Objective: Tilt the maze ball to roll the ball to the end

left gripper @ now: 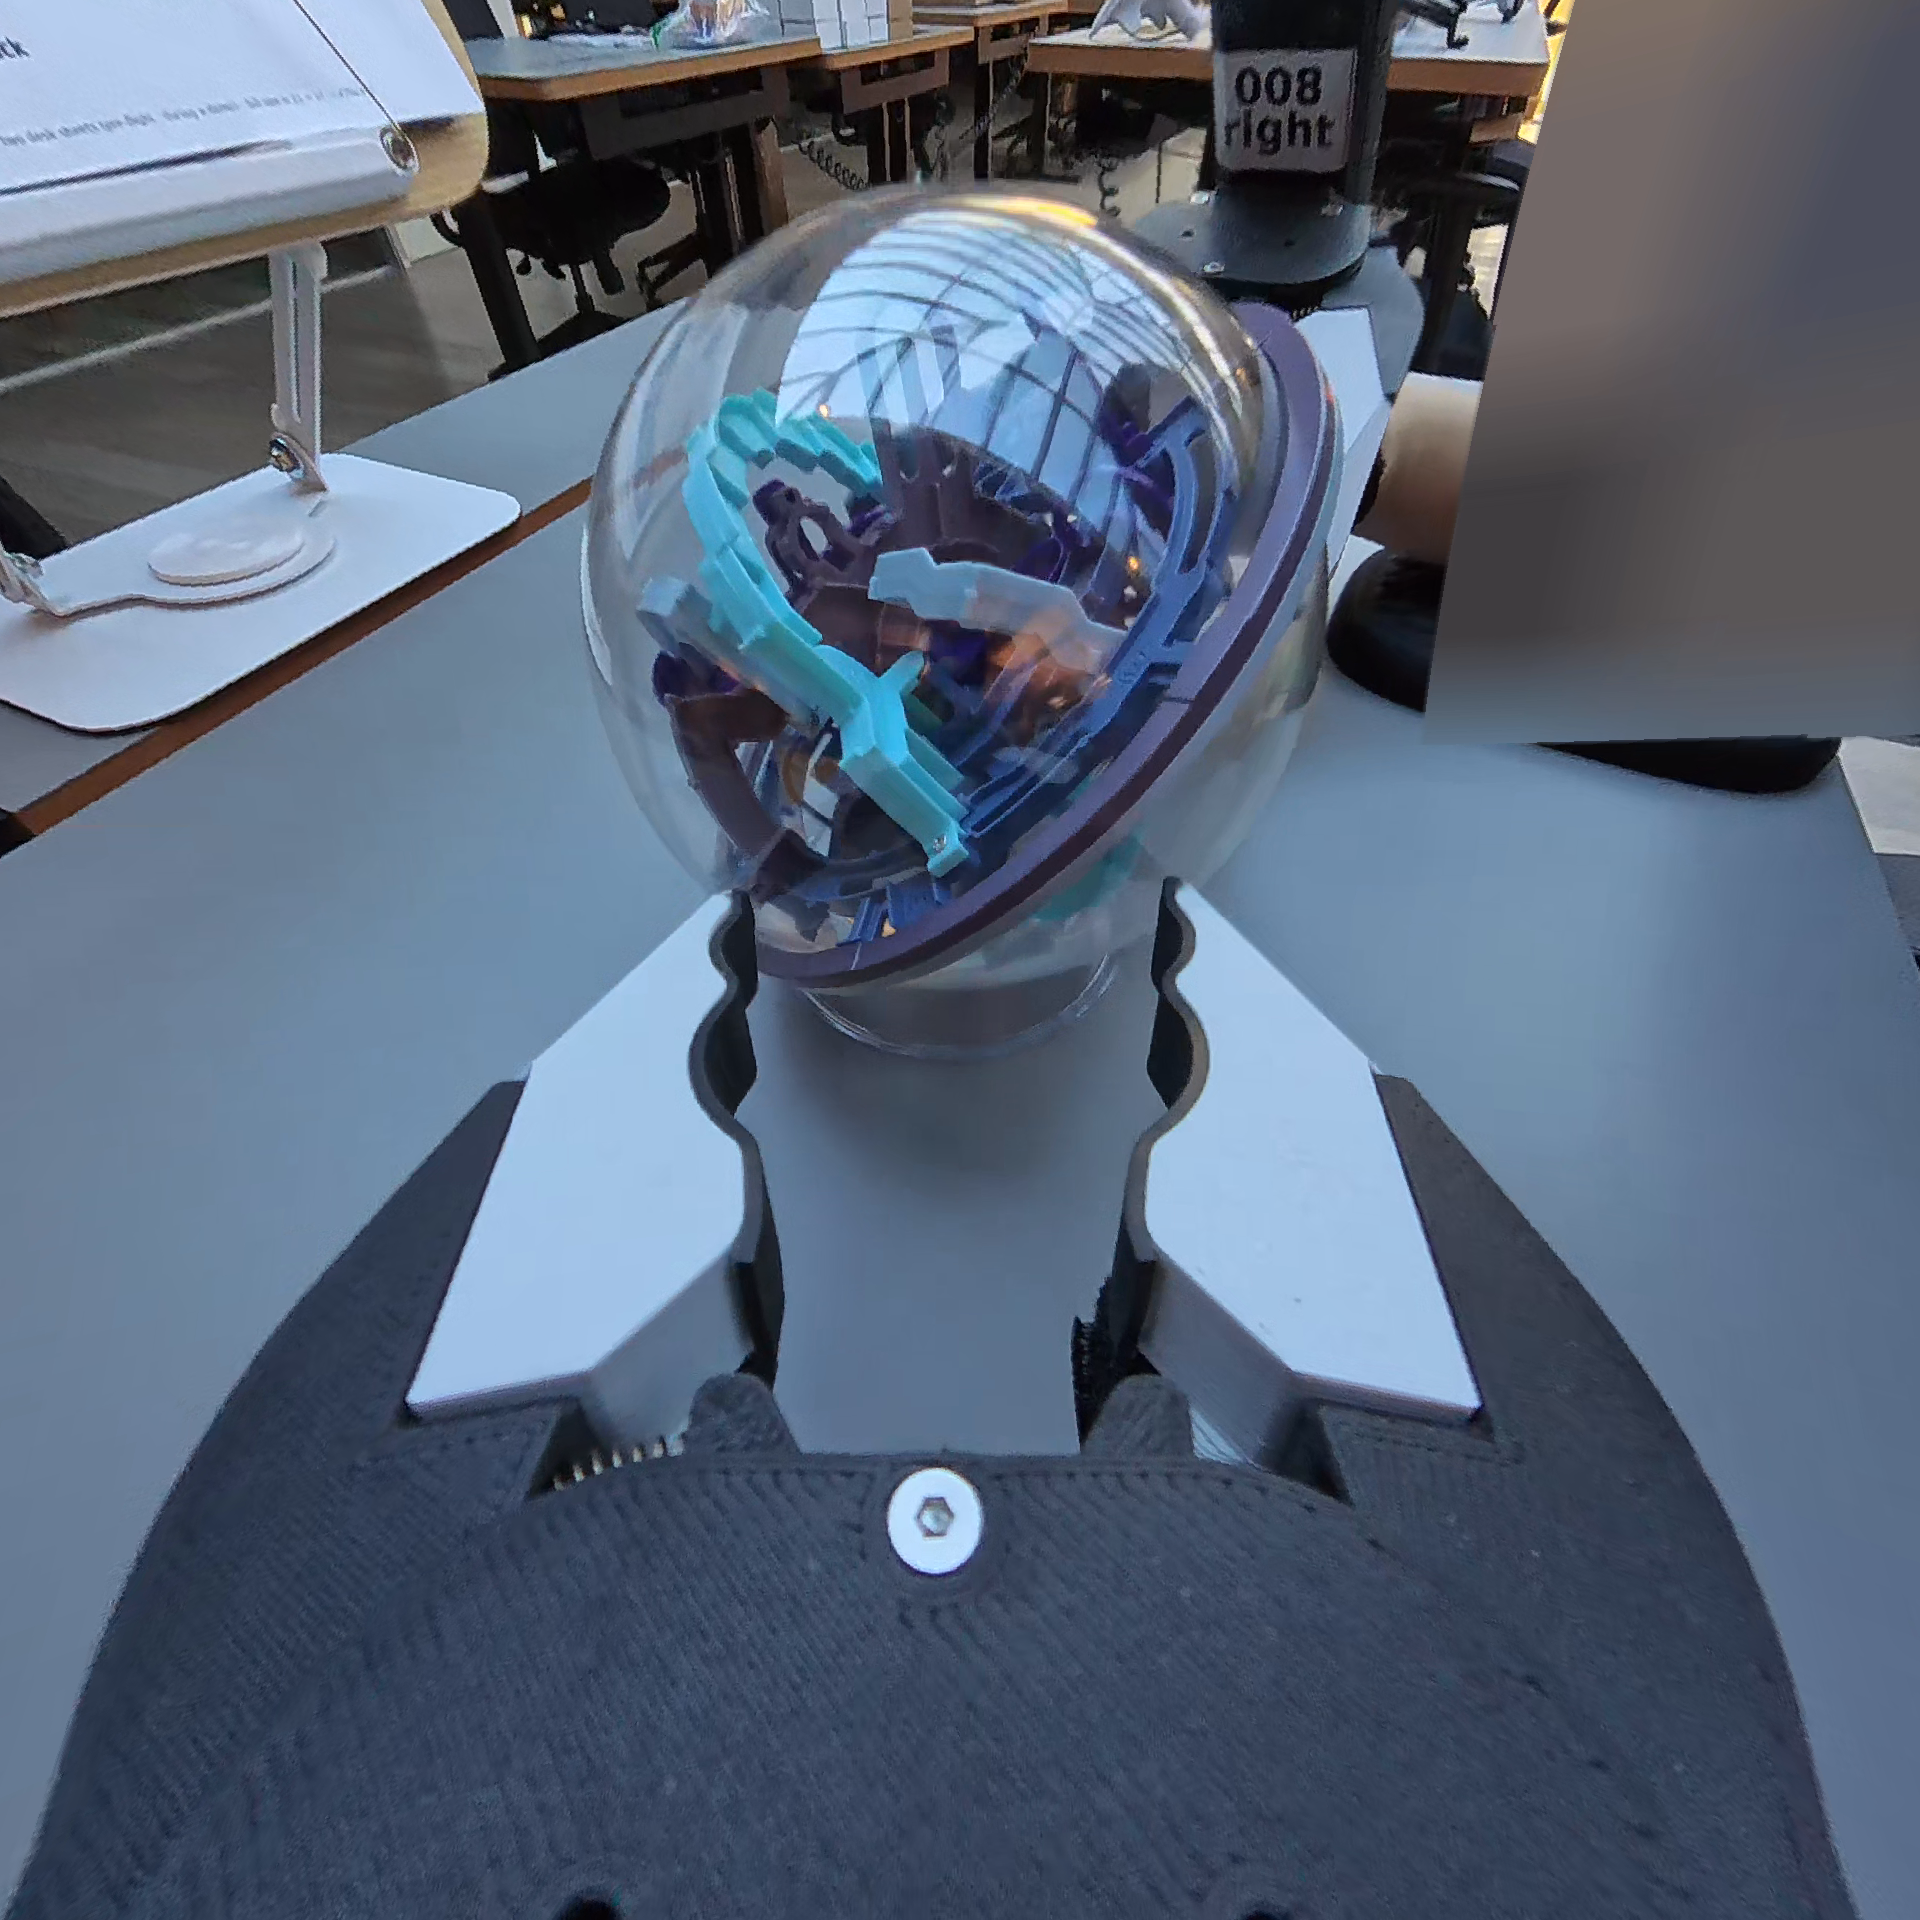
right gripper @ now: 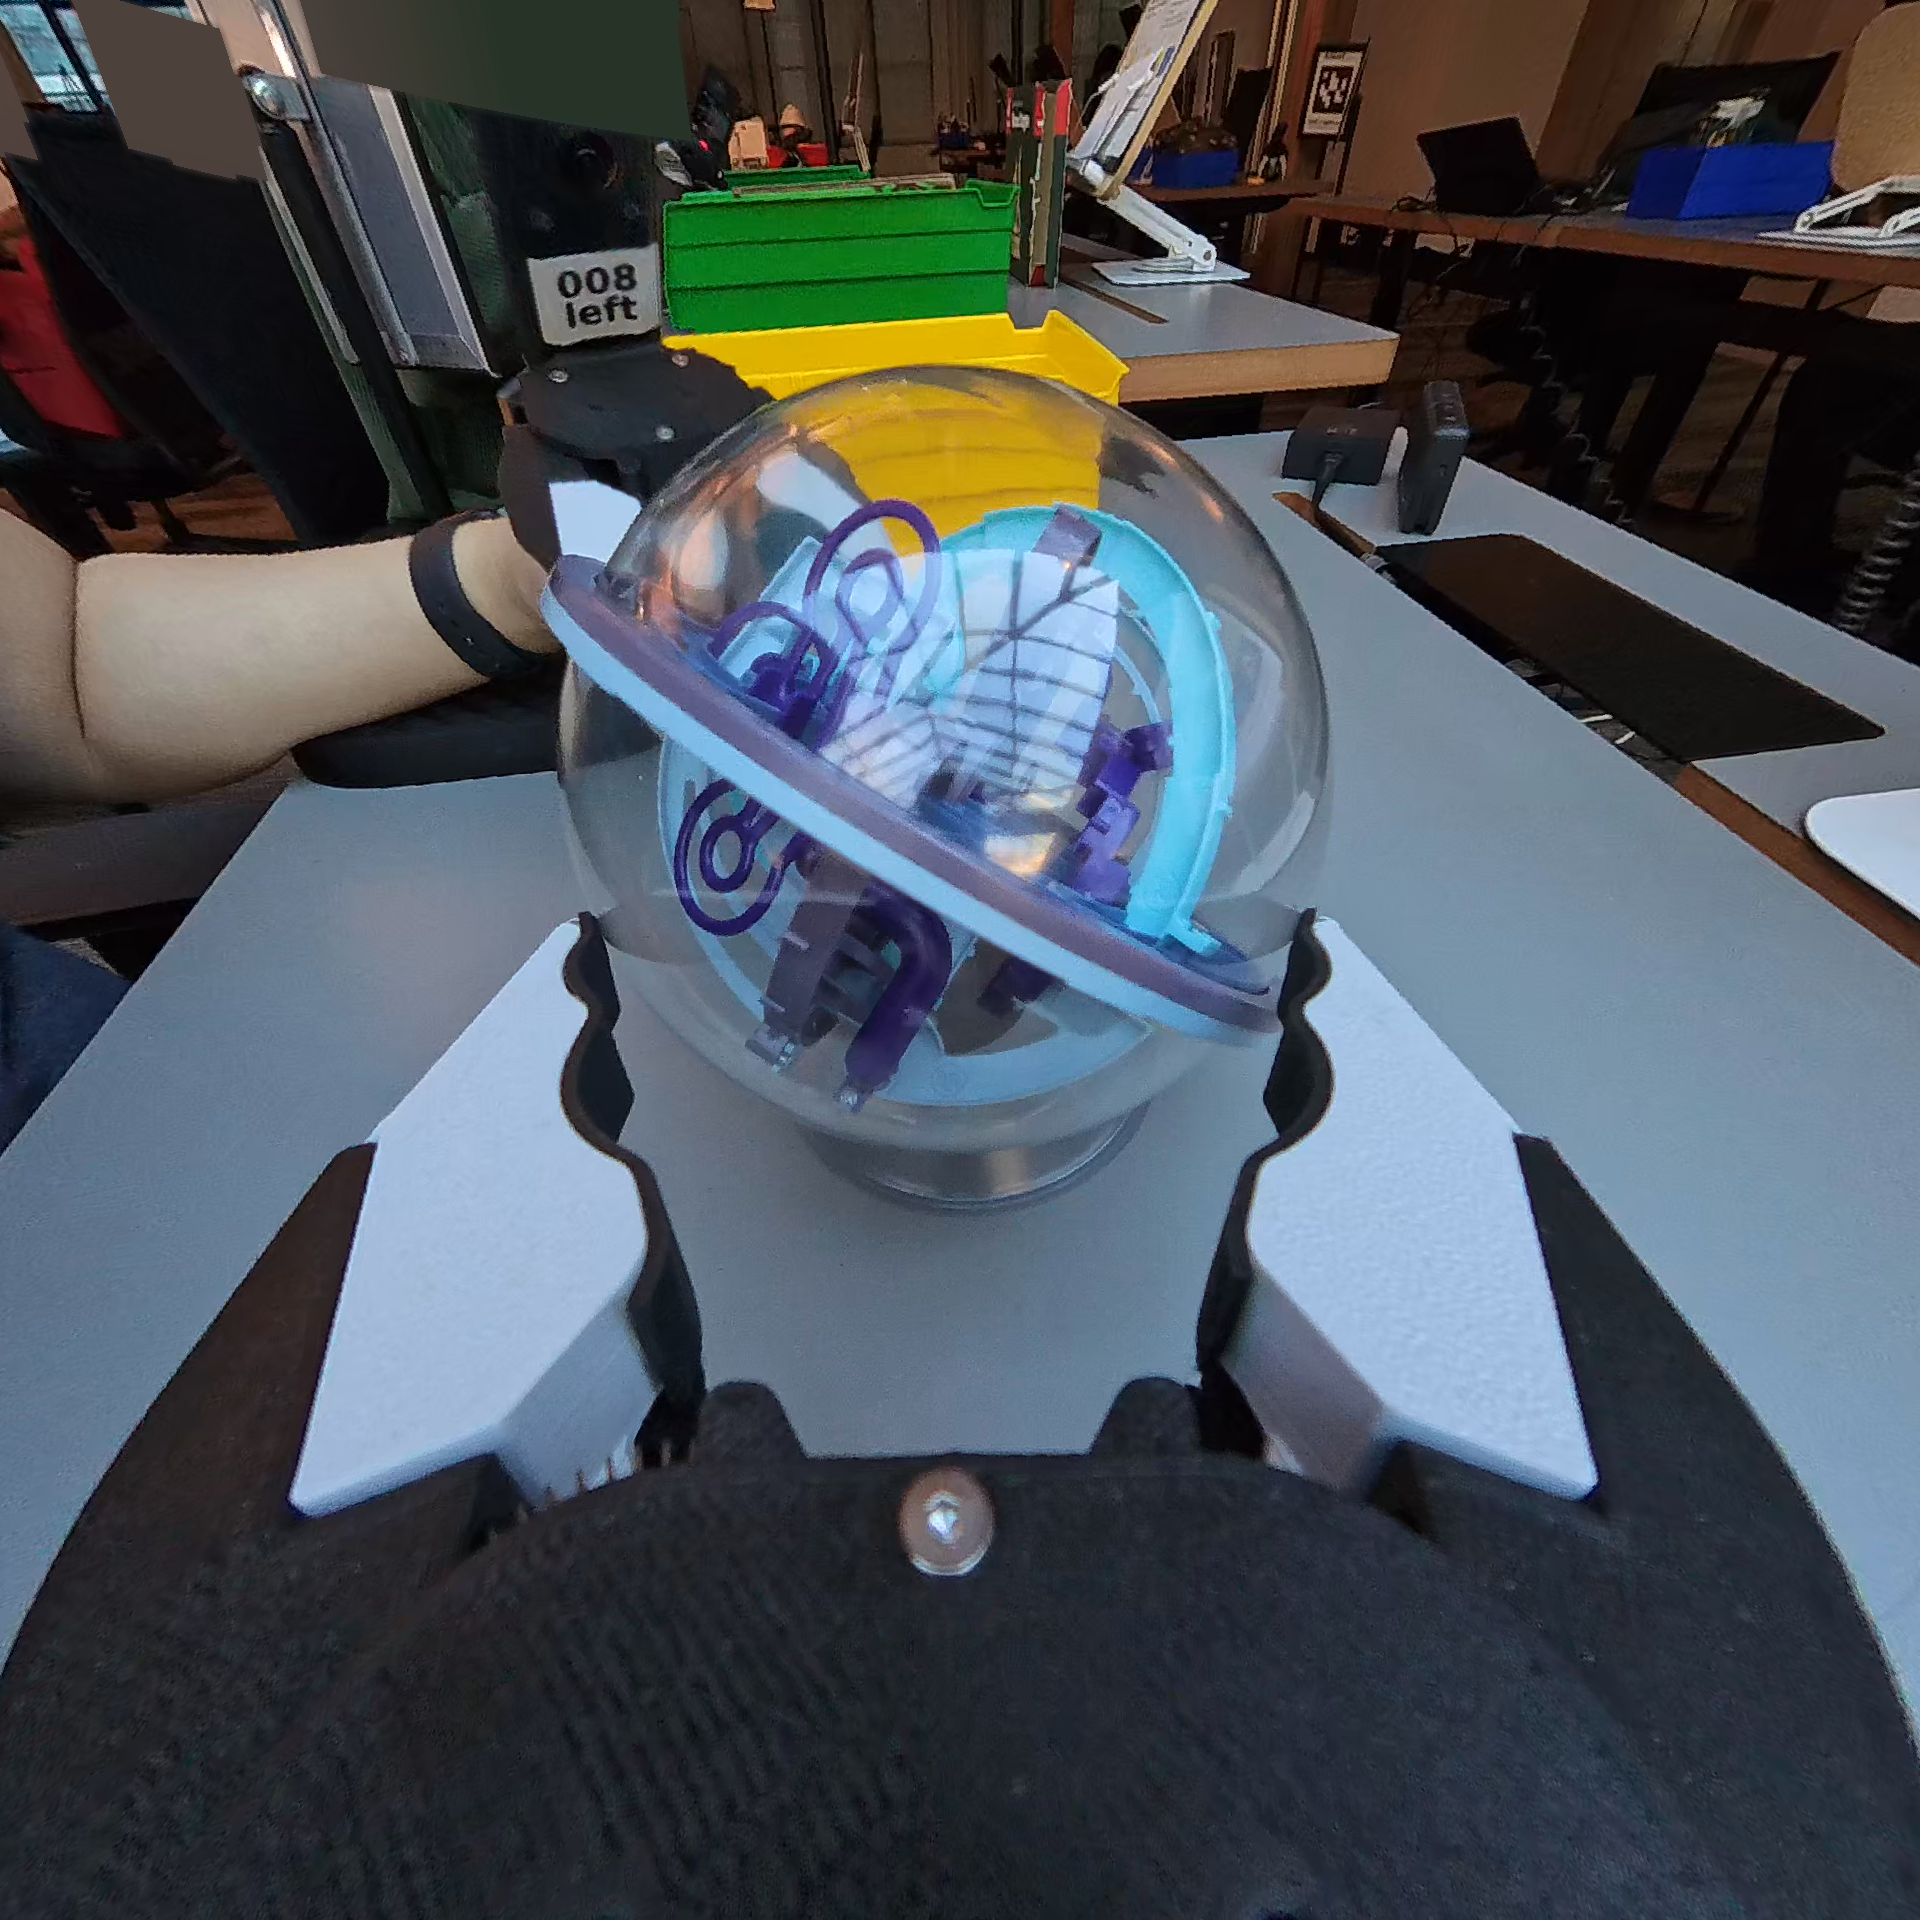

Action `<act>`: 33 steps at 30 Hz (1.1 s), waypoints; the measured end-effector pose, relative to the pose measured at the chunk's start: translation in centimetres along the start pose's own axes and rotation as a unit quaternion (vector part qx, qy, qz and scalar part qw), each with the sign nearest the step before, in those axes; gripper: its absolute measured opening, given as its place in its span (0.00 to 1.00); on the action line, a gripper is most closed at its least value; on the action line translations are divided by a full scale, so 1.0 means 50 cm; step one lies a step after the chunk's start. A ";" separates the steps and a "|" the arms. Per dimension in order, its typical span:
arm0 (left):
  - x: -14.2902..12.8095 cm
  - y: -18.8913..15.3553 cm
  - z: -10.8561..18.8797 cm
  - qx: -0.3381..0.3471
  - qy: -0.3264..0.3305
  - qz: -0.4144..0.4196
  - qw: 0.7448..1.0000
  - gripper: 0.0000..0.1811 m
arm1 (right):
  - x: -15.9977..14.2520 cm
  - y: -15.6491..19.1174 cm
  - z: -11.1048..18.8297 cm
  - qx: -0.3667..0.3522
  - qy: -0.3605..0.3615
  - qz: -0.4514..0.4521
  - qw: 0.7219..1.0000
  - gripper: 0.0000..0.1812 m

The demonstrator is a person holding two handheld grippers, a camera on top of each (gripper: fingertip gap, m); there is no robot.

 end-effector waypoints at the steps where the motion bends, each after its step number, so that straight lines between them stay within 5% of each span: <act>1: -0.005 0.000 -0.004 0.002 0.011 -0.002 1.000 0.42 | 0.001 0.000 0.001 -0.001 -0.001 0.003 1.000 0.70; 8: 0.010 0.000 0.012 -0.016 -0.020 0.022 0.999 0.44 | 0.002 0.002 0.001 -0.003 -0.002 0.011 1.000 0.70; 13: 0.045 0.001 0.015 -0.052 -0.067 0.080 0.993 0.59 | 0.003 0.005 -0.006 -0.011 0.002 0.006 1.000 0.71; 15: 0.056 0.005 0.005 -0.067 -0.072 0.095 0.991 0.64 | 0.003 0.003 -0.013 -0.031 0.012 -0.018 0.999 0.78; 26: 0.073 0.082 -0.039 -0.178 -0.025 0.122 0.976 0.81 | -0.033 0.059 -0.048 -0.135 0.051 -0.120 0.982 0.85; 33: 0.054 0.086 -0.086 -0.250 0.040 0.115 0.960 0.81 | -0.042 0.072 -0.082 -0.160 0.059 -0.116 0.978 0.83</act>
Point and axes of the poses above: each gripper's, where its closed fingertips meet, z back along the fingers, x out of its top, y = z × x across the jaws, the point moved 8 cm from there along z, back along the fingers, and after that the axes turned 8 degrees about z, right-handed, at the moved point
